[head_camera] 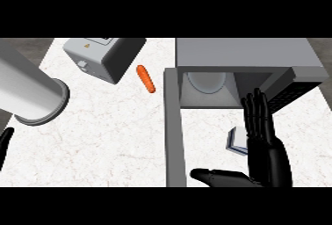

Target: Pick up the milk, place it into the microwave and close the microwave

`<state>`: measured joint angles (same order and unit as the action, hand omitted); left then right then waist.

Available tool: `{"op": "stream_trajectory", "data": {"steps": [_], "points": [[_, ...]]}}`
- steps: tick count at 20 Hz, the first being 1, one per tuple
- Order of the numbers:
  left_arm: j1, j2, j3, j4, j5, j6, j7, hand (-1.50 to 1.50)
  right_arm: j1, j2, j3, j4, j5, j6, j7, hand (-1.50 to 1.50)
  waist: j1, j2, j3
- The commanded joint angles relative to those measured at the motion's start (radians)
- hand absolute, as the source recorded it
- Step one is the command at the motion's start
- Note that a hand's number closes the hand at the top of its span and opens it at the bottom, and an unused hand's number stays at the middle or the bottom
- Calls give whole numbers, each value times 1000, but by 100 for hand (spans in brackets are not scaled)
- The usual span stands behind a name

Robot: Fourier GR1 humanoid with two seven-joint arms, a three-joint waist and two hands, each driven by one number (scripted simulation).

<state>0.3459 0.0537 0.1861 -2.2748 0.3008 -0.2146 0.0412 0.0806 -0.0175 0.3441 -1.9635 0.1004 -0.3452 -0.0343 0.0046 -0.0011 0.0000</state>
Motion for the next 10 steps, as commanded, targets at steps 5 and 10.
{"op": "stream_trajectory", "data": {"steps": [5, 10], "points": [[35, -38, 8, 9, -29, -45, -45, -150, 92, 14, -54, 155, -46, 18, -173, -150, -2, 0, 0], [102, -52, -5, -64, 5, -56, -17, -150, 61, -32, -211, 260, -149, 83, -237, -150, 0, 0, 0]]}}
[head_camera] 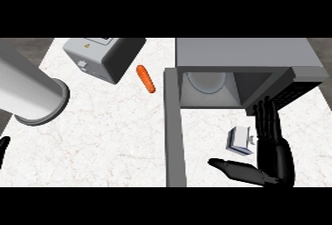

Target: Pick up the milk, place it into the microwave and close the microwave

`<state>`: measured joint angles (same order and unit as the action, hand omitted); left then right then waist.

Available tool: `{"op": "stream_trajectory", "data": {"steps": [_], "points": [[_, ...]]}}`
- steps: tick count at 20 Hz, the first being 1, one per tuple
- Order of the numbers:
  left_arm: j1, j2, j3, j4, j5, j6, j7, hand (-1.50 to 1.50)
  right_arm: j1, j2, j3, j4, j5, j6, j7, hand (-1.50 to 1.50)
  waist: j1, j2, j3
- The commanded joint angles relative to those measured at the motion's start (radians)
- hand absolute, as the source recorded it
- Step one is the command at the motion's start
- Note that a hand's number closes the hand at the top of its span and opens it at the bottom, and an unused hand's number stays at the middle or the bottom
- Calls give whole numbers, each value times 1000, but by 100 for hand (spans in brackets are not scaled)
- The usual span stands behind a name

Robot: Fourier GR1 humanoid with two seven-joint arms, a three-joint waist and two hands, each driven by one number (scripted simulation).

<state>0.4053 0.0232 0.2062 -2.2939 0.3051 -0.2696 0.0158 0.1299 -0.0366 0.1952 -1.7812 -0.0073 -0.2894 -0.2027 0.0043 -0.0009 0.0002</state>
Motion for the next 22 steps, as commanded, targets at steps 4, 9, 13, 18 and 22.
{"op": "stream_trajectory", "data": {"steps": [4, 9, 13, 18, 22], "points": [[30, 5, 50, -32, 48, -34, 19, -150, 69, -11, -85, 165, -53, 60, -203, -150, 0, 0, 0], [5, -22, 22, -11, 8, -27, 8, -150, 69, -72, -168, 230, -105, 143, -233, -150, -3, 0, 0], [39, -23, -9, 41, -2, -26, -78, -150, 23, -42, -178, 346, -101, 150, -285, -150, 0, 0, 0], [102, -23, -37, -43, -8, -35, -45, -150, -42, -45, -186, 423, -71, 162, -343, -150, 3, 0, 0], [91, 5, 81, 66, 66, -144, -129, -150, -76, -57, -211, 502, -60, 176, -397, -150, 3, 0, 0]]}}
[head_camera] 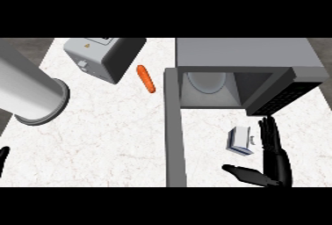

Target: Pick up the milk, place it into the microwave and close the microwave

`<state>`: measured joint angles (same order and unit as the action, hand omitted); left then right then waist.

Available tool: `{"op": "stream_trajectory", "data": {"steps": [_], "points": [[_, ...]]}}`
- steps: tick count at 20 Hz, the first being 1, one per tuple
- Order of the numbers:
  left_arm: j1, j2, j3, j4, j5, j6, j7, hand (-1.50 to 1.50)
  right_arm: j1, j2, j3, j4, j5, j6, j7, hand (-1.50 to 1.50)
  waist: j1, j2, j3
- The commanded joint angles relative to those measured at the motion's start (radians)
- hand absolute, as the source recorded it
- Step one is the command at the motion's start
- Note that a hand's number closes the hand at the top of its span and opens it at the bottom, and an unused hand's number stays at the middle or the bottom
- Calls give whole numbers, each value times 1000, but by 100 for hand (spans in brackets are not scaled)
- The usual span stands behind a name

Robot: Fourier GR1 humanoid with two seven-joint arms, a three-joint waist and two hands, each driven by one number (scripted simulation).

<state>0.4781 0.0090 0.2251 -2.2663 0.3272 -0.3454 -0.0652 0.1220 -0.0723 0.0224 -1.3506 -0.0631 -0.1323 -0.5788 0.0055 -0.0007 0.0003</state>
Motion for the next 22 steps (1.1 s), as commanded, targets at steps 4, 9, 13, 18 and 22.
{"op": "stream_trajectory", "data": {"steps": [4, 9, 13, 18, 22], "points": [[-6, 17, 51, -50, 80, -9, 55, -150, -163, 1, -62, 207, 6, 5, -69, -150, 3, 1, 0], [-56, -4, 26, -10, -4, 18, 51, -150, -217, -14, -128, 393, 23, -37, -166, -150, 2, 2, 0], [10, -8, 18, -84, 41, 5, 76, -150, -276, -34, -190, 514, 16, -88, -167, -150, 8, 2, 1], [-22, -9, 33, -7, 20, -20, 49, -150, -272, -100, -252, 687, 3, -43, -319, -150, 4, 2, 1], [-37, -2, 57, -11, 36, -22, 44, -150, -286, -101, -223, 756, -18, 138, -381, -150, 5, 2, 1]]}}
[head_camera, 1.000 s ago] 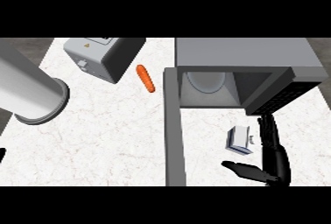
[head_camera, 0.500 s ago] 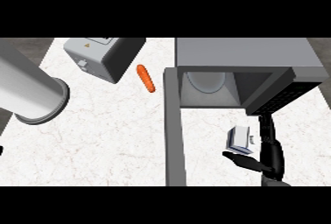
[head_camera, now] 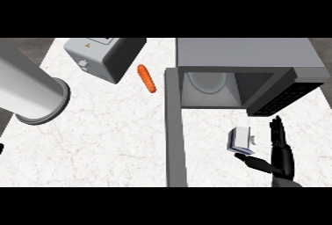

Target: Pick up the milk, place it into the microwave and close the microwave

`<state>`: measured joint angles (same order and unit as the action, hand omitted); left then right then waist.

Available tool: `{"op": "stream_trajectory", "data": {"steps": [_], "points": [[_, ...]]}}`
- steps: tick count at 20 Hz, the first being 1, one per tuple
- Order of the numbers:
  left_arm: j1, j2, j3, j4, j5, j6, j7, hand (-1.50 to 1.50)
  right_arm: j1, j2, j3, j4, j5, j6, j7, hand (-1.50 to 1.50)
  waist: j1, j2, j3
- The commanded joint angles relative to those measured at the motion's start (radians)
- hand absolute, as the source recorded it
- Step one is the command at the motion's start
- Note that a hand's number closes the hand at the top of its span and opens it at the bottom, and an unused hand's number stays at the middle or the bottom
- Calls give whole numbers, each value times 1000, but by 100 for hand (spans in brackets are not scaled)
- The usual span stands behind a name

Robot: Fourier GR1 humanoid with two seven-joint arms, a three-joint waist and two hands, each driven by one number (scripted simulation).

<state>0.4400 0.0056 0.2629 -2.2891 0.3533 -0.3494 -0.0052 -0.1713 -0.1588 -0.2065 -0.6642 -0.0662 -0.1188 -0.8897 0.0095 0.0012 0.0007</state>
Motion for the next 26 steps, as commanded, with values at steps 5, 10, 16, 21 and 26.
{"op": "stream_trajectory", "data": {"steps": [5, 10, 16, 21, 26], "points": [[-4, 1, 6, 14, 0, -10, 4, -150, -20, -30, 103, 85, 1, 423, -68, -150, 6, 1, 1], [33, 26, 46, -6, 77, -47, 26, -150, -31, 10, 95, 105, 13, 358, -196, 150, 2, -1, 0], [36, -3, 46, 35, 51, -39, -31, -150, -81, 59, 21, 1, 1, 57, -134, 150, -1, -2, -1], [31, -5, 13, -27, 42, -19, 20, -150, -52, 3, 26, -80, -48, 224, -106, 150, -4, -2, -1], [48, 28, 64, 7, 126, -68, 30, -150, -22, -34, 53, -232, -61, 253, -9, 150, -7, -4, -1]]}}
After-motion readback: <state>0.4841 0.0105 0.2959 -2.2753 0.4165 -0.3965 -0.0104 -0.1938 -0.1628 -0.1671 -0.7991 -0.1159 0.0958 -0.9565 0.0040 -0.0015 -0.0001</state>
